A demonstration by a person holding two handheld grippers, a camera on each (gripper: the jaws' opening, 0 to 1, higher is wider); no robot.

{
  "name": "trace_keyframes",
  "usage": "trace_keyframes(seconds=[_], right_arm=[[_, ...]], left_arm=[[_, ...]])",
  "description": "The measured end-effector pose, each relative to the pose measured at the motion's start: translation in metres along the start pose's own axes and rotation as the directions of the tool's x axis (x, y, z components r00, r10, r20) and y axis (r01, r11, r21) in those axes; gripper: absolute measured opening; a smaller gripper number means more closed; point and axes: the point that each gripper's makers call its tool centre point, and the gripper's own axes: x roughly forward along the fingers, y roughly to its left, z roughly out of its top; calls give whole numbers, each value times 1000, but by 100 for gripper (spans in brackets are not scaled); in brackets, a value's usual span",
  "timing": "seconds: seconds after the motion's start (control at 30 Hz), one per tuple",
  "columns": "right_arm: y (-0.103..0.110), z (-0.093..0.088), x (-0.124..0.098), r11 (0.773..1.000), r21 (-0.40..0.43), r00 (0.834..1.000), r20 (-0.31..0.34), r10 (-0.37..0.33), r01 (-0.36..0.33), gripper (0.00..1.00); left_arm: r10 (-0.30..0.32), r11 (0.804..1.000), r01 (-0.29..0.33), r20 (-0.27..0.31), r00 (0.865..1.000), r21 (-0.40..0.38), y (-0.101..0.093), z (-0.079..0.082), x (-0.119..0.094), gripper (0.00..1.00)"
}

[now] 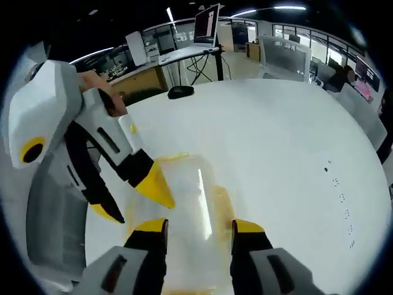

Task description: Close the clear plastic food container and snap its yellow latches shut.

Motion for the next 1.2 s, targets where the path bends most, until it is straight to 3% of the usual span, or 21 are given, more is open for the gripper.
trace_keyframes(seconds=[0.07, 0.17, 0.73, 0.93, 0.97, 1.0, 1.1, 1.2], right_arm=[[-1, 0, 0, 1000, 7, 1000, -1, 5, -5, 40], [1, -1, 1, 1000, 14, 1000, -6, 26, -26, 39], [2, -1, 4, 996, -11, 994, -52, 91, -92, 37], [2, -3, 4, 994, -26, 990, -95, 102, -105, 33], [3, -5, 5, 993, -23, 988, -112, 111, -114, 32], [4, -5, 5, 992, -44, 983, -142, 115, -122, 32], [5, -5, 7, 988, -34, 969, -204, 139, -148, 30], [5, -3, 9, 983, -40, 960, -227, 164, -177, 30]], left_arm=[[7, 1000, -7, -2, 1000, -7, 1, 0, 0, 48], [39, 997, -37, -34, 999, 67, 4, -2, 2, 45], [65, 995, -62, -37, 997, 77, 7, -2, 5, 44], [100, 993, -97, -41, 994, 68, 8, -3, 8, 39], [118, 993, -116, -80, 990, 25, 7, -11, 4, 39], [117, 991, -114, -49, 992, 64, 13, -5, 4, 39], [117, 992, -115, -54, 992, 50, 10, -5, 7, 38], [109, 993, -106, -54, 993, 59, 10, -5, 9, 38]])
